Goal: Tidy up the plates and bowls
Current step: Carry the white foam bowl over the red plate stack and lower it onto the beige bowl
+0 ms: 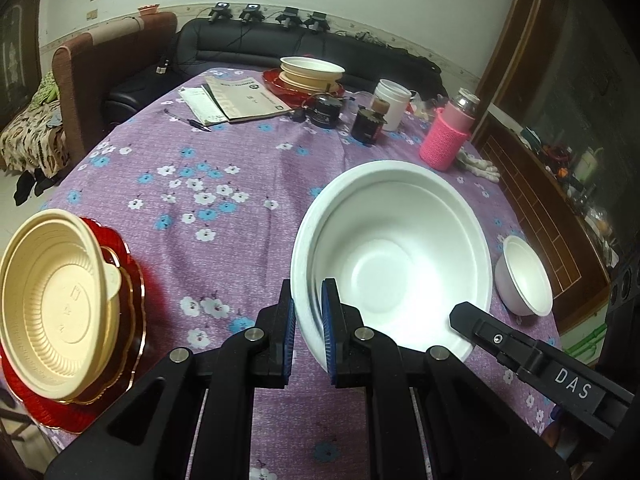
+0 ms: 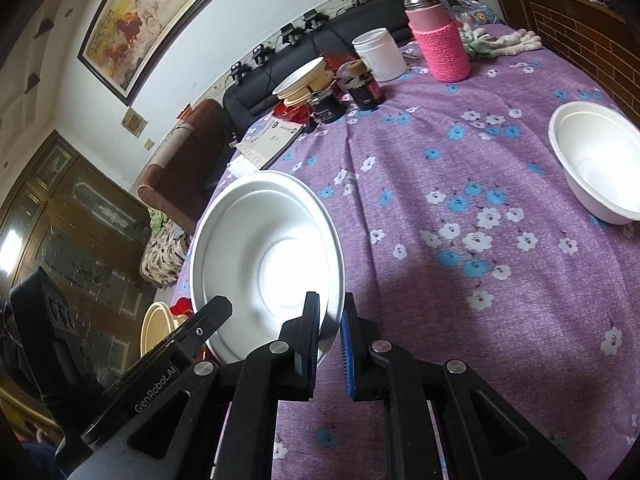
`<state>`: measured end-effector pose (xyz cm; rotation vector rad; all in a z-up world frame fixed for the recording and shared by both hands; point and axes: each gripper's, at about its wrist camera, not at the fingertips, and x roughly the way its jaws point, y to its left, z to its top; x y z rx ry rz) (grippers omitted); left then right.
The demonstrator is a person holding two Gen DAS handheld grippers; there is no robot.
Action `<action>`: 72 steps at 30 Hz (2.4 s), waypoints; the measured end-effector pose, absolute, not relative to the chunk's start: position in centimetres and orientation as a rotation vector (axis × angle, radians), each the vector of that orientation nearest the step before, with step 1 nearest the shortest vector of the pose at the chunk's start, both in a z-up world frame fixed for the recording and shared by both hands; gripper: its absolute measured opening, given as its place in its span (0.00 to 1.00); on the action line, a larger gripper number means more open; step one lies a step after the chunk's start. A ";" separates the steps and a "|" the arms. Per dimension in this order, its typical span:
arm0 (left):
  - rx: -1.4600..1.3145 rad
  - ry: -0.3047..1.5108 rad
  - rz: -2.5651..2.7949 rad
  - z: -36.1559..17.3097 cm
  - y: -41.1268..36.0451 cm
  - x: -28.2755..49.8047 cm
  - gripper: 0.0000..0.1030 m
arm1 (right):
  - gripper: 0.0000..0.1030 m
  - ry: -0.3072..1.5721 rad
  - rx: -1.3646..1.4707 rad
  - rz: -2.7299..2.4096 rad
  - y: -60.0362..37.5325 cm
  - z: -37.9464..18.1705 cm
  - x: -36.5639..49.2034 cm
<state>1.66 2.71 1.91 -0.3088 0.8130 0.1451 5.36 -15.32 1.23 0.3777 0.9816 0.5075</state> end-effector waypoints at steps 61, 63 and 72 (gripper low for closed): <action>-0.492 0.716 0.499 2.4 17.9 -7.4 0.10 | 0.09 1.043 0.176 0.866 4.0 2.6 2.1; -0.493 0.712 0.512 2.4 18.3 -7.7 0.10 | 0.09 1.047 0.169 0.876 4.5 2.5 2.0; -0.502 0.729 0.555 1.5 19.5 -8.5 0.10 | 0.09 1.081 0.140 0.900 6.4 1.5 1.5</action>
